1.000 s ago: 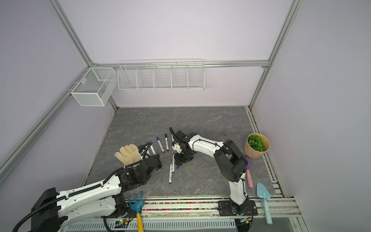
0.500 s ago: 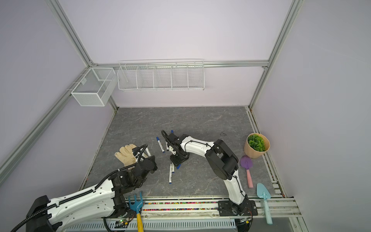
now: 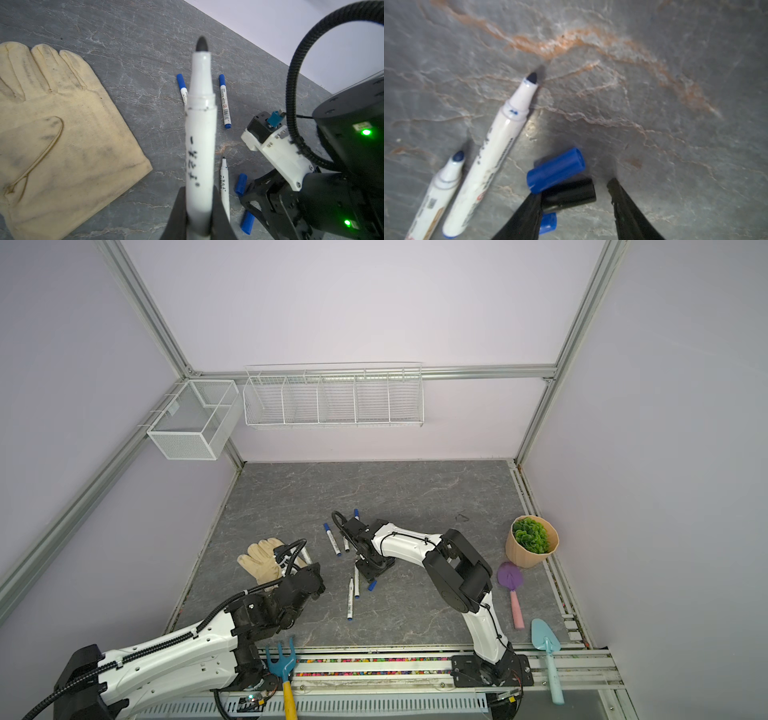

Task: Insert the pens into the pen caps
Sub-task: 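Lower the right gripper onto the black cap lying on the table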

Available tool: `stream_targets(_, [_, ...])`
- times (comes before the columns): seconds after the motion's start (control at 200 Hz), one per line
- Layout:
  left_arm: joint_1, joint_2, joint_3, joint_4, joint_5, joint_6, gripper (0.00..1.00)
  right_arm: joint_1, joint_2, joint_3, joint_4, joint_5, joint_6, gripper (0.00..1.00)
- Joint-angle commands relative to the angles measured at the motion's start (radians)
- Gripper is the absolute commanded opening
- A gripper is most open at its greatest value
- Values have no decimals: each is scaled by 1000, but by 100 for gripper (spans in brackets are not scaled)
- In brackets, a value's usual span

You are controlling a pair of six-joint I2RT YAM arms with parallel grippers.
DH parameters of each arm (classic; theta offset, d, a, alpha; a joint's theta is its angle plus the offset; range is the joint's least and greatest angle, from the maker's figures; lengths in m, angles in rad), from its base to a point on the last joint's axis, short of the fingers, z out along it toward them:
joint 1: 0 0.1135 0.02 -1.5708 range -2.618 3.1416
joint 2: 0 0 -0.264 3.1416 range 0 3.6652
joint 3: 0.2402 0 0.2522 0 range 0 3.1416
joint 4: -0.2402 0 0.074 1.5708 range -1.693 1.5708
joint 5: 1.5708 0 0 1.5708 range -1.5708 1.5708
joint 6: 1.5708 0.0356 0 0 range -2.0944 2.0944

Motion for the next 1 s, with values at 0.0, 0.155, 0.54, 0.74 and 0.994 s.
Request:
stream_targets(0.0, [1,17,5,15,-18,1,0,-27,-40,-32,-5,7,-4,56])
stream_targets(0.155, [1,40,19,24,-13,11,0,-65,-69,-76,32,-91,20,55])
stream_targets(0.54, [1,41,19,27,-12,10,0,-91,-84,-94,57,-204,68,55])
stream_targets(0.74, [1,38,17,29,-9,10,0,-96,-111,-118,44,-142,89,55])
stream_targets(0.994, [1,45,21,36,-9,22,0,-111,-131,-160,25,-47,102,54])
